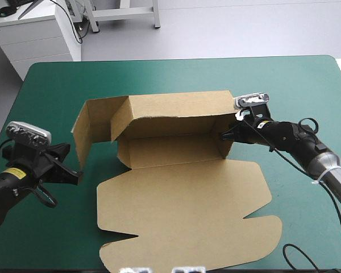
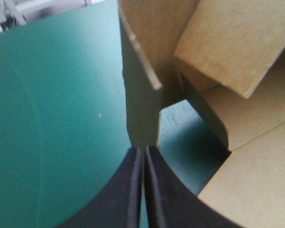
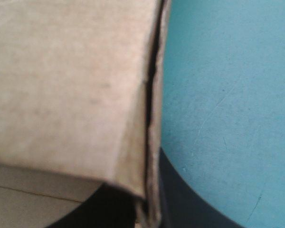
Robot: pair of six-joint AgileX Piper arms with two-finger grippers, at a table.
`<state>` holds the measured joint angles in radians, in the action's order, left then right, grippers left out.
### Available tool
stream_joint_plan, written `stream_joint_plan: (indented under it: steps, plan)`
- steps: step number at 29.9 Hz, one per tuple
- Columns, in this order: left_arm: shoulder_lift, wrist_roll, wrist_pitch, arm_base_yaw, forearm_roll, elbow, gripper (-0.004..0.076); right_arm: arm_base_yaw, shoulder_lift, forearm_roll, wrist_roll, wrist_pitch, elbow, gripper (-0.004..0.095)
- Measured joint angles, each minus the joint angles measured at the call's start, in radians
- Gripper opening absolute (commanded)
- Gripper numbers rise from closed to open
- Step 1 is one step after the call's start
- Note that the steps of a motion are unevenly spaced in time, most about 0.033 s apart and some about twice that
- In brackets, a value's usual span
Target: Fold the box
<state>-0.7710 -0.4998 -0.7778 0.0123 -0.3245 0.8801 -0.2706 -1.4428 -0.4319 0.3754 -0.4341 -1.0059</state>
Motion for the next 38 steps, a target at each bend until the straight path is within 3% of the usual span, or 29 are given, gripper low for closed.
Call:
stream_joint_plan:
  steps: [3,8,18,22,31,38]
  plan:
    - [0.008,-0.009,-0.056,0.115,-0.049,-0.005,0.0003,0.000,0.000,0.021,-0.008,-0.014,-0.007,-0.0014]
    - [0.004,-0.077,-0.065,0.244,-0.172,-0.009,0.0003,0.000,-0.004,0.051,-0.025,-0.062,-0.031,-0.0014]
    - [-0.135,-0.119,-0.036,0.254,-0.211,-0.015,0.0003,0.000,-0.014,0.104,-0.066,-0.185,-0.101,-0.0013]
    - [-0.156,-0.132,0.001,0.254,-0.208,-0.016,0.0003,0.000,-0.020,0.142,-0.102,-0.307,-0.174,-0.0013]
    - [-0.159,-0.137,0.021,0.254,-0.216,-0.016,0.0003,0.001,-0.021,0.257,-0.231,-0.700,-0.347,-0.0014]
    - [-0.159,-0.144,0.021,0.239,-0.231,-0.016,0.0003,0.001,-0.027,0.264,-0.254,-0.775,-0.385,-0.0013]
